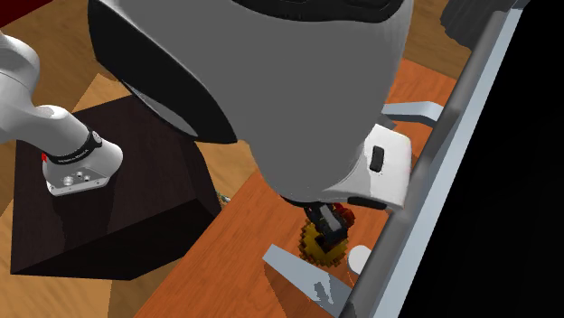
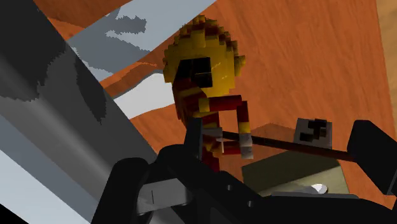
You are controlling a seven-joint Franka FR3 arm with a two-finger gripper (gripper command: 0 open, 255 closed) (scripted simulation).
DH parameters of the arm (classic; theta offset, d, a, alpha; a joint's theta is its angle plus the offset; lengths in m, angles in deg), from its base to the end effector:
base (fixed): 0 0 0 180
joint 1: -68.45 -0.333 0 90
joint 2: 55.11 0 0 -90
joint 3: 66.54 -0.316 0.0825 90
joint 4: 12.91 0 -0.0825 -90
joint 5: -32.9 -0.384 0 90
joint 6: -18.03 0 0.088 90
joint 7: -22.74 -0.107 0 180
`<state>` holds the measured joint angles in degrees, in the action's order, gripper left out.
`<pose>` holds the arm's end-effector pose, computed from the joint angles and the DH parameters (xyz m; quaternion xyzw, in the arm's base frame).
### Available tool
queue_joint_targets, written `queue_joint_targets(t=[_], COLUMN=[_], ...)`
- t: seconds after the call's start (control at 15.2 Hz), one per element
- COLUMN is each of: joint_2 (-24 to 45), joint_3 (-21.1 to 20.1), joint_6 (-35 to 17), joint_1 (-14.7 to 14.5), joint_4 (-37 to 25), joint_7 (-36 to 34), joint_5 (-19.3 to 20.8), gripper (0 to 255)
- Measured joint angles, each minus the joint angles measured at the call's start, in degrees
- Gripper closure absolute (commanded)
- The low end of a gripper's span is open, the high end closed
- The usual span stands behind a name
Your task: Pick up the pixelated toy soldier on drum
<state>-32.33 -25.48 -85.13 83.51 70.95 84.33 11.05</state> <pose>0.4510 -0.4868 0.5018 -0.9977 -0.0294 -0.0594 0.0141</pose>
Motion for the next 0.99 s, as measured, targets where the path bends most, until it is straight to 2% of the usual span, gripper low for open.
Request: queue_joint_targets(t=[0.07, 0.2, 0.66, 0.73, 0.99], joint_2=[3.31, 5.62, 6.60, 6.71, 6.79], joint_3=[-0.63, -1.18, -1.62, -1.67, -1.70], joint_6=[1.34, 1.90, -2.27, -2.51, -2.72], joint_1=[2.50, 4.40, 4.30, 4.30, 4.28], joint_4=[-4.23, -6.88, -3.33, -3.18, -3.14], joint_7=[1.24, 2.31, 3.79, 3.83, 3.82], joint_5=[-2.01, -3.45, -4.42, -4.49, -4.57], gripper=[0, 0, 0, 255, 255])
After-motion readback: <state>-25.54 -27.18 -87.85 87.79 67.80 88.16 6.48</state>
